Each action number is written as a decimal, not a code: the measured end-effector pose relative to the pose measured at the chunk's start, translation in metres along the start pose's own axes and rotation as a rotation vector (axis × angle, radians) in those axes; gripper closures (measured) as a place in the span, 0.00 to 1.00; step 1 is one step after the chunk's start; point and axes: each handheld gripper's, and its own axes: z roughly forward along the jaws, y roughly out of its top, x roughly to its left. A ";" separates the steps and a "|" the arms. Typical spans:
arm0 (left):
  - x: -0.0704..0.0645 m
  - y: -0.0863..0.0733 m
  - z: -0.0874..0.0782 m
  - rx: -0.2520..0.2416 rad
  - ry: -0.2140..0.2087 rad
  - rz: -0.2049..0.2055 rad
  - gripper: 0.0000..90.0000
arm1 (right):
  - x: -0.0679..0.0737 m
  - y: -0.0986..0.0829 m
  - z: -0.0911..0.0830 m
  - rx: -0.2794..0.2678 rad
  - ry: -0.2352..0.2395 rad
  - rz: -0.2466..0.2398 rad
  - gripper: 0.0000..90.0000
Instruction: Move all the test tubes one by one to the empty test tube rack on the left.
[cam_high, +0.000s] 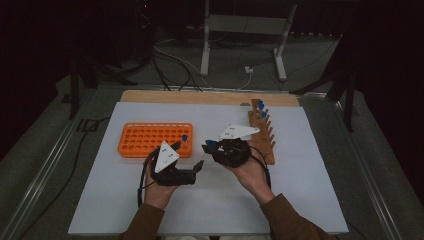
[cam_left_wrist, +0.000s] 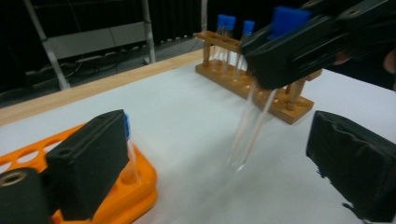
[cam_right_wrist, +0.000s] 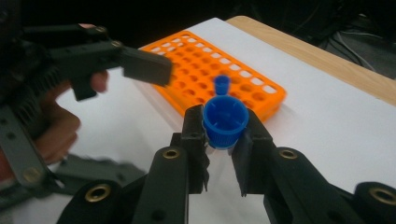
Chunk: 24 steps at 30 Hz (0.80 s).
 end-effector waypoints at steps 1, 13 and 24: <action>-0.001 0.000 0.000 -0.001 -0.001 0.006 0.13 | 0.002 0.001 0.002 -0.001 0.006 -0.003 0.85; -0.006 -0.003 0.003 0.011 -0.026 0.046 0.66 | 0.018 0.005 0.013 -0.001 0.063 -0.003 0.85; -0.004 -0.006 0.003 0.010 -0.057 0.055 0.87 | 0.013 0.003 0.004 -0.050 0.076 0.031 0.67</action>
